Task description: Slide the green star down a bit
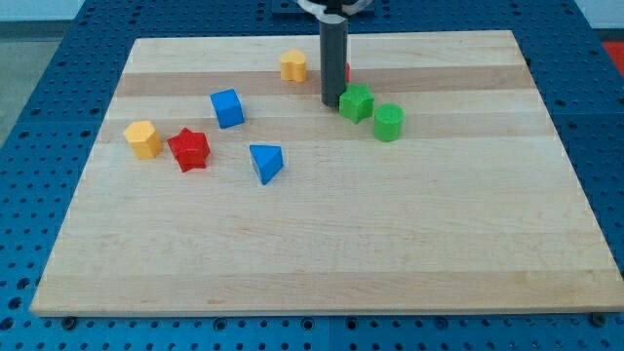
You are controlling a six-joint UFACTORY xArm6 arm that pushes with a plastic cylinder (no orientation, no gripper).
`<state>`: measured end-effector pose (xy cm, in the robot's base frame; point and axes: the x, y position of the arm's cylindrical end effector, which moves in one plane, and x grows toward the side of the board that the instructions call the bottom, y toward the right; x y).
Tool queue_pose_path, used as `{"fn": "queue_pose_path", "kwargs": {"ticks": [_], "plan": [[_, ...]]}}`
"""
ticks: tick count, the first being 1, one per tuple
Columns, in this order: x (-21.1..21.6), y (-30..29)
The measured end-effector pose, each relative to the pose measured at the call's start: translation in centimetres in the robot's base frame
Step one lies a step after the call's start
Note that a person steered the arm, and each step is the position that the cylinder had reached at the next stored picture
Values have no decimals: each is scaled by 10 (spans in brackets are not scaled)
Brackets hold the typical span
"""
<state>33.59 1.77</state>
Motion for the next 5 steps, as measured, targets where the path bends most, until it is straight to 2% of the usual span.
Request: {"fn": "queue_pose_path", "kwargs": {"ticks": [5], "plan": [[0,34]]}}
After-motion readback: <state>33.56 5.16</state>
